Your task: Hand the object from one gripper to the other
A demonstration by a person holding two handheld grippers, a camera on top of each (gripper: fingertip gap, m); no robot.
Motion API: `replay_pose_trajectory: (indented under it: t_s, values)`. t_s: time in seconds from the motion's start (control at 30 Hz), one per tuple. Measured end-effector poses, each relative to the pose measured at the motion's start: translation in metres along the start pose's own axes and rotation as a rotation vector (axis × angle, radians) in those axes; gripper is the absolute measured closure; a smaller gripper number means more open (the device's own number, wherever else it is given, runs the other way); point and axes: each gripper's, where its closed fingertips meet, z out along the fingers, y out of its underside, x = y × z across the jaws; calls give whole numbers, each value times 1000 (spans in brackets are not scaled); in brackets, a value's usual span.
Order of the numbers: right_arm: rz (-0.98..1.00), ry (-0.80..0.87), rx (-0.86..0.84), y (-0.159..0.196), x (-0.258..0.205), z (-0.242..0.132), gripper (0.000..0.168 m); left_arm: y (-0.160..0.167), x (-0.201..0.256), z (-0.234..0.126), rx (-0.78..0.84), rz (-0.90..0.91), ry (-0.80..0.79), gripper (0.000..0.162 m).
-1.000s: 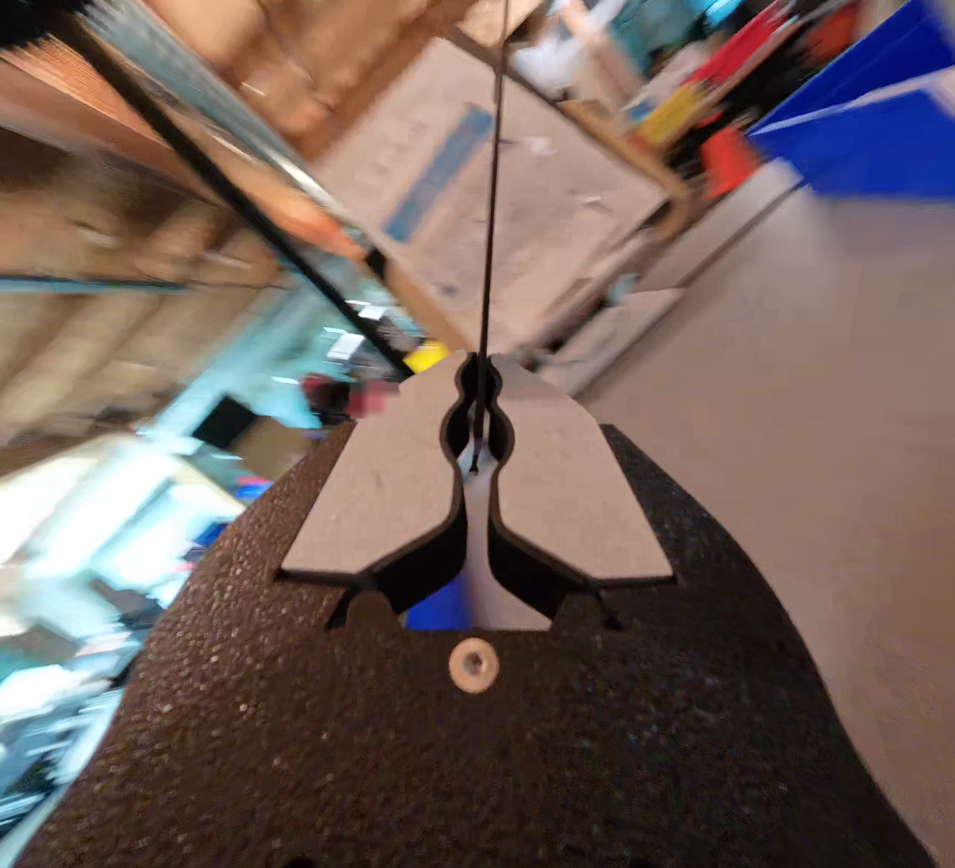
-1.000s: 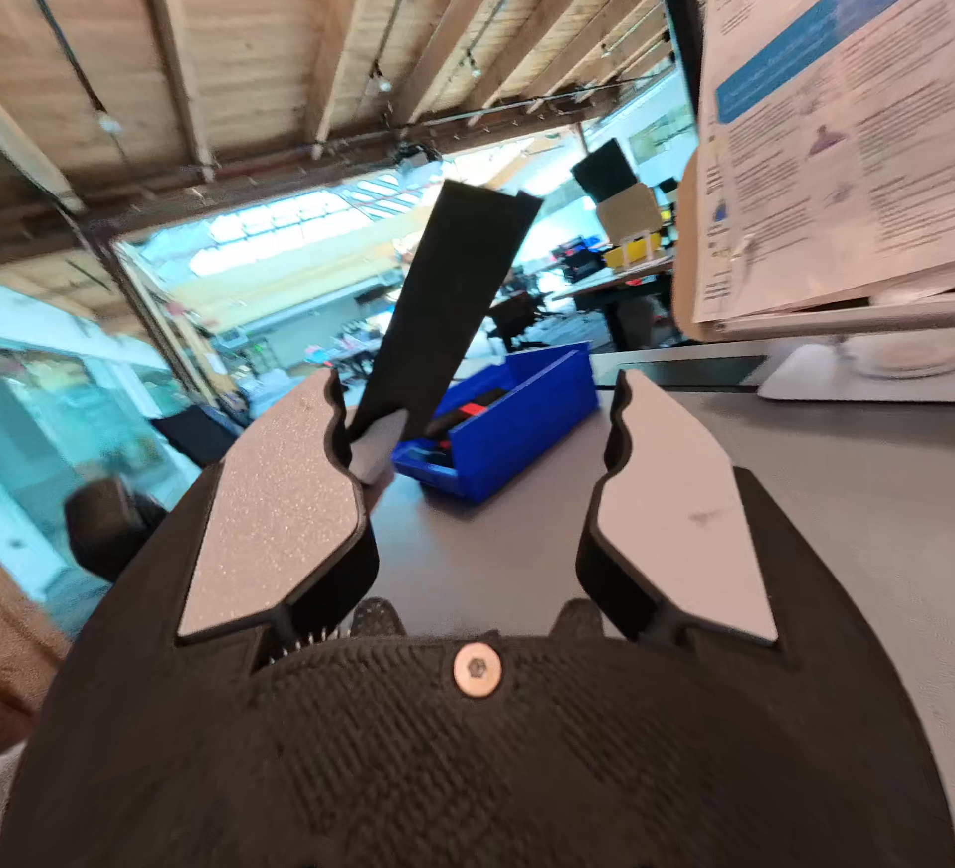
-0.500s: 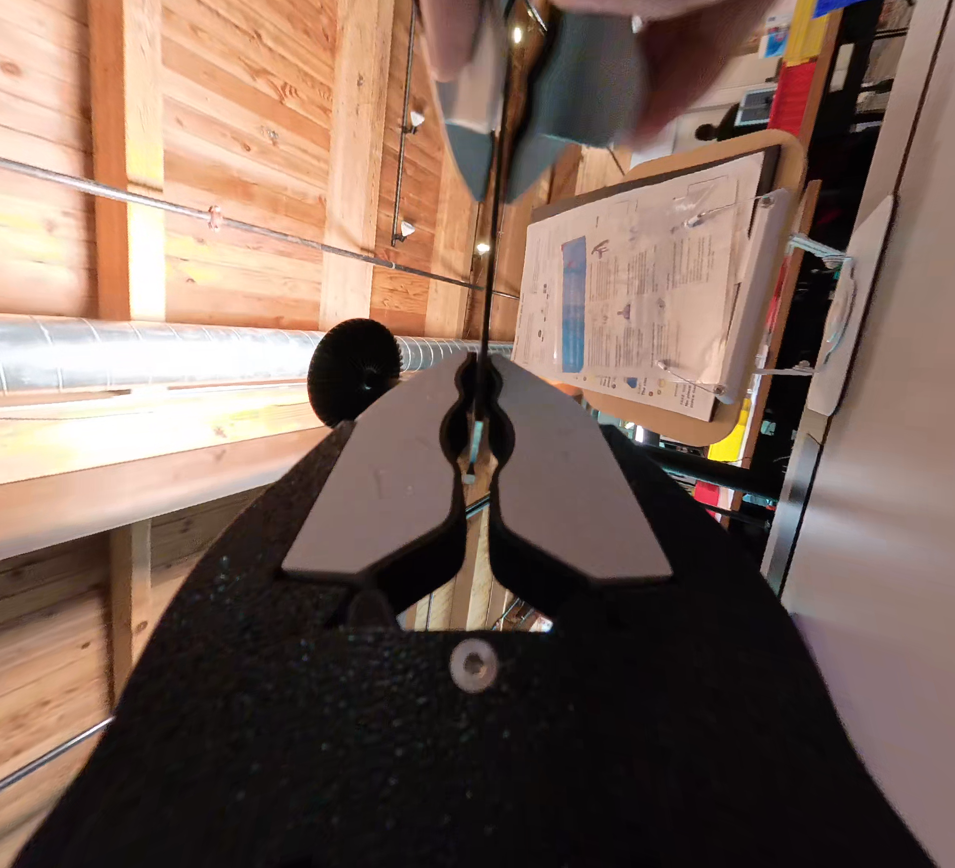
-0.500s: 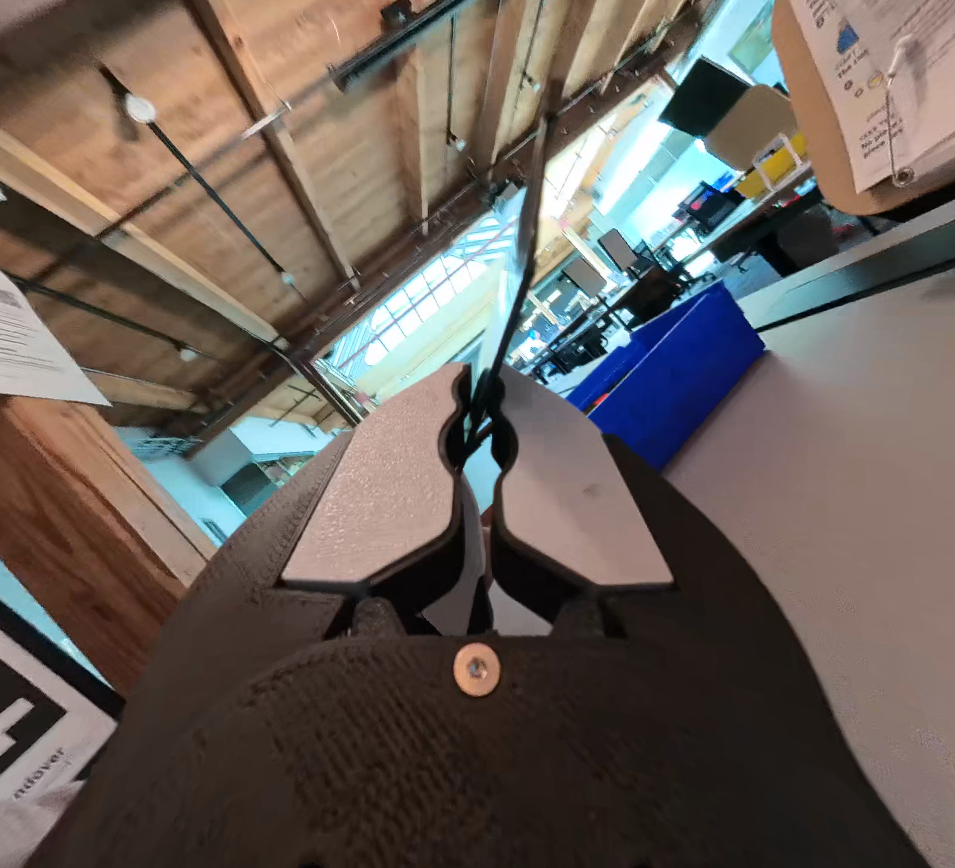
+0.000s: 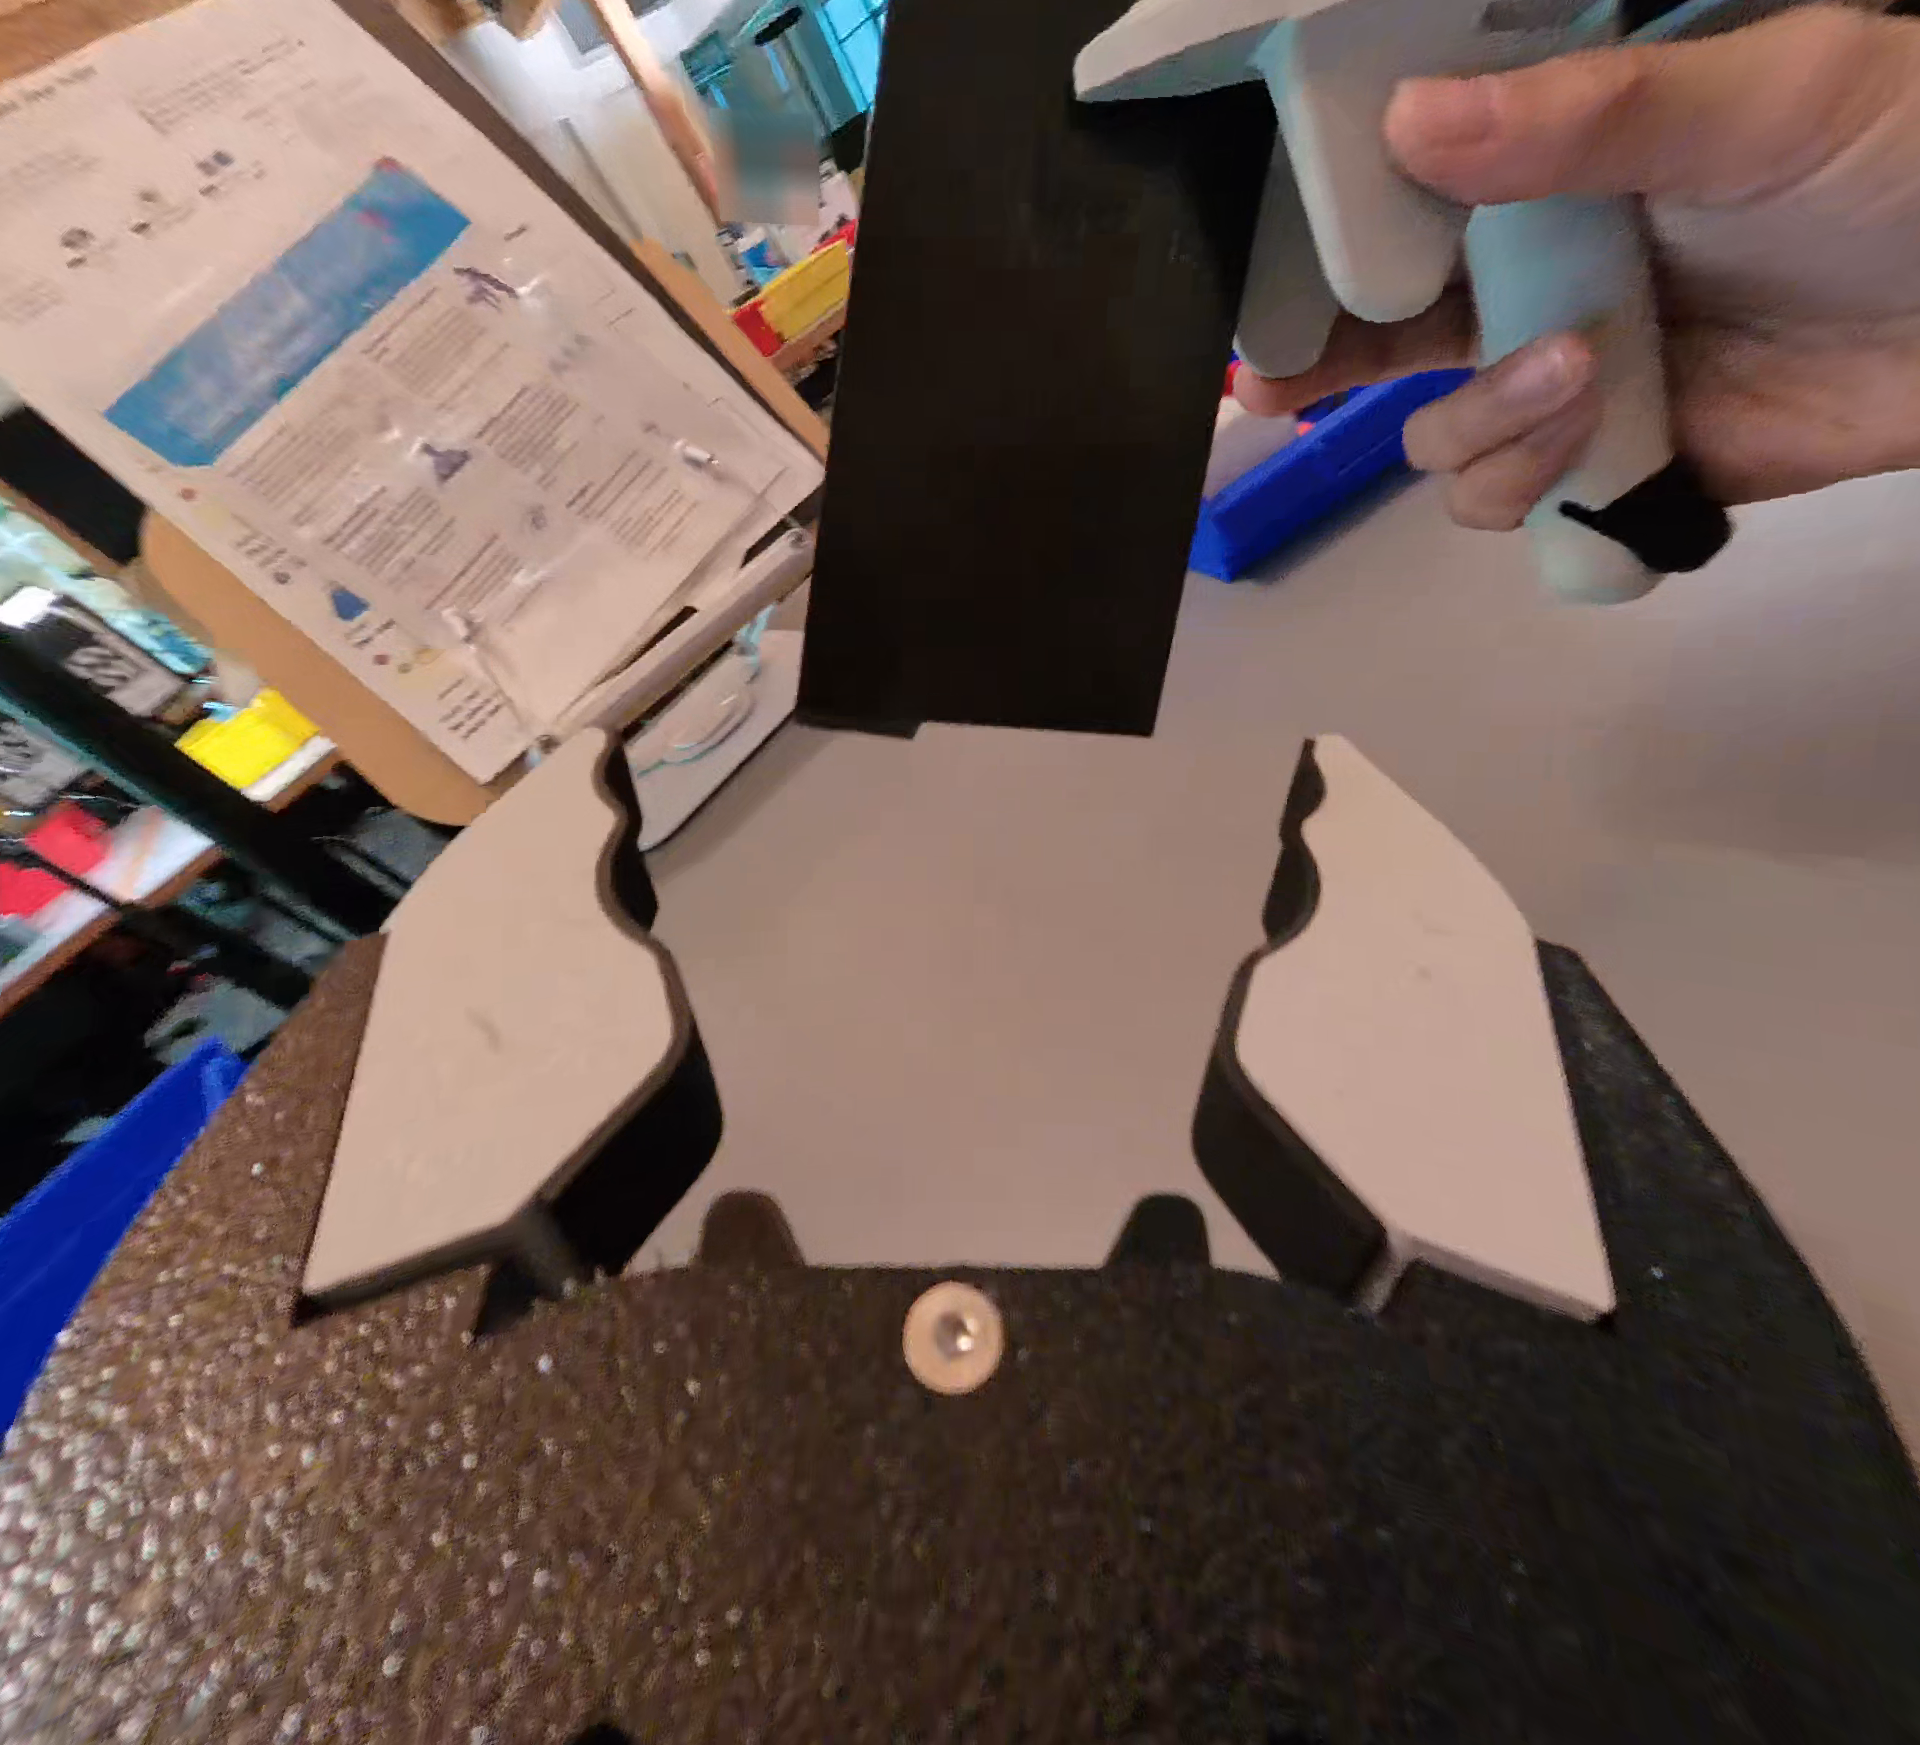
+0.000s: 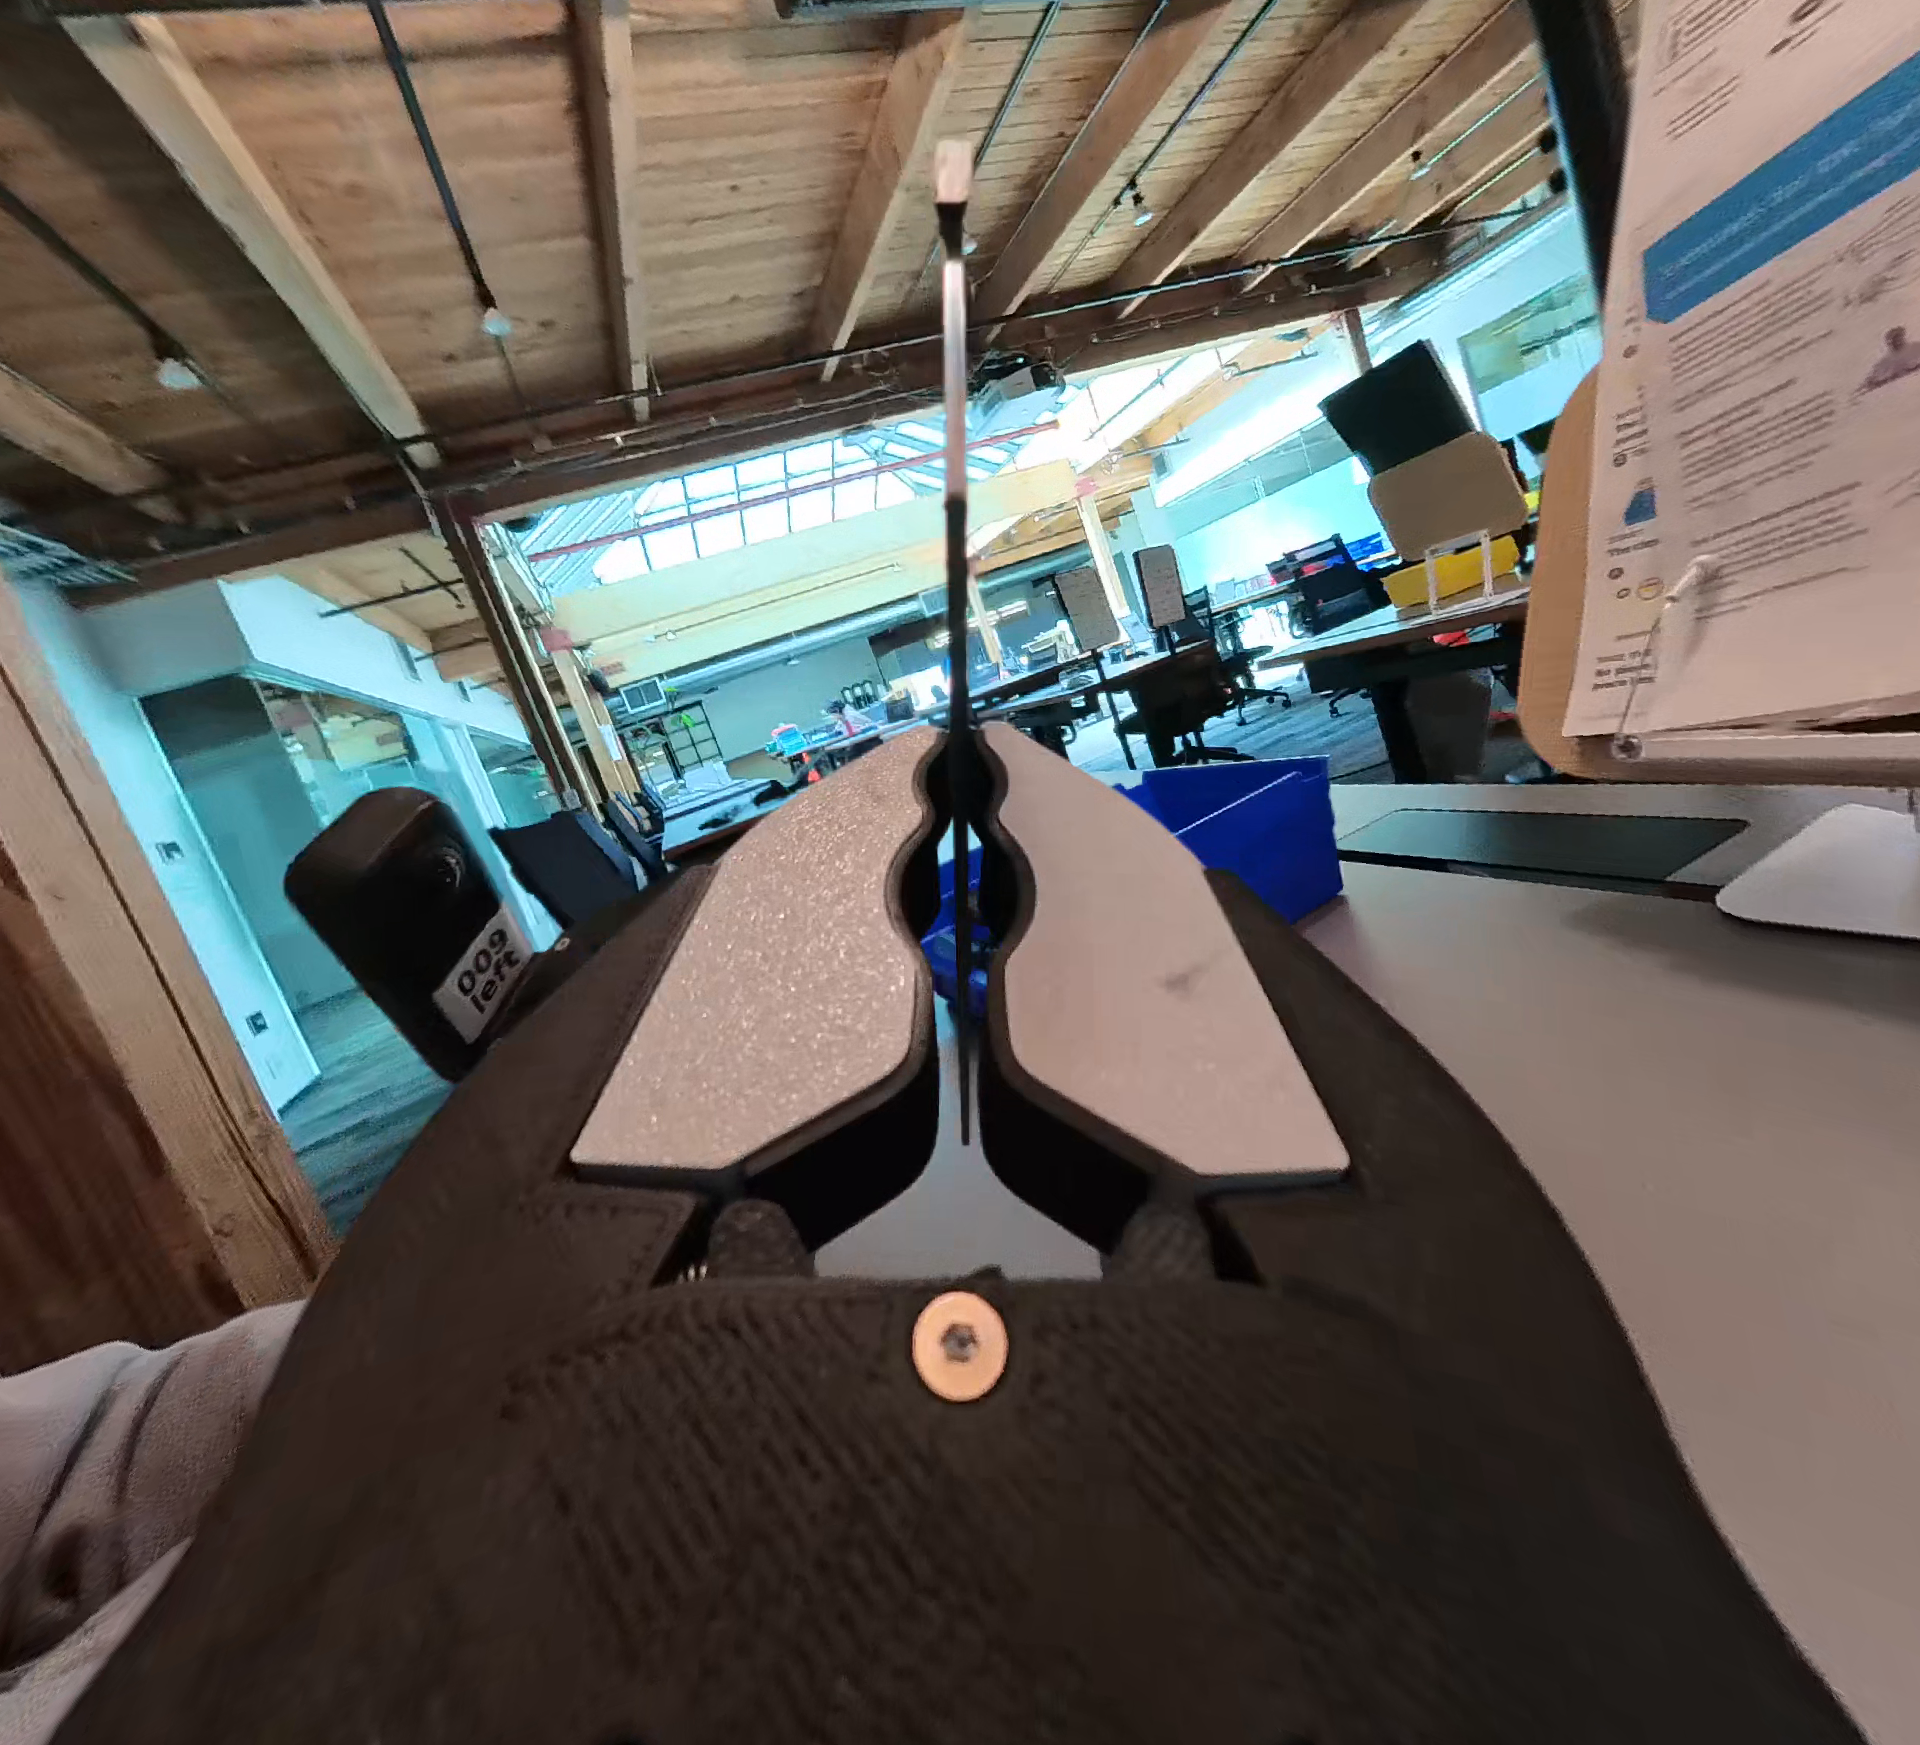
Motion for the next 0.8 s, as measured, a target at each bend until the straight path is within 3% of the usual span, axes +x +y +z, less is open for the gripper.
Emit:
replay_pose_trajectory:
  t_s: [0.23,0.27,0.33,0.37,0.4,0.47,0.5,0.57,0.67,0.8]
  values:
    - [-7,-80,-111,47,-30,26,167,28,-5,16,-131,139,-172,47]
    - [-11,-93,-119,51,-33,27,166,32,-10,15,-140,162,-214,55]
    - [-50,-102,-144,57,-35,27,166,39,-15,15,-148,192,-238,56]
    - [-99,-109,-157,59,-35,26,165,42,-12,17,-146,173,-201,56]
    - [-171,-132,-164,59,-38,24,151,42,-10,17,-134,137,-164,56]
    - [-305,-127,-191,57,-36,23,83,34,2,18,-51,-15,-20,57]
    - [-347,-150,-233,60,-37,20,65,26,10,16,15,-114,79,57]
    - [-342,-230,-284,62,-45,14,60,14,24,9,104,-238,251,56]
    - [-203,-333,-198,50,-66,14,54,8,56,-6,184,-244,501,56]
    - [-230,-430,-271,69,-93,17,58,19,86,-6,144,-198,634,56]
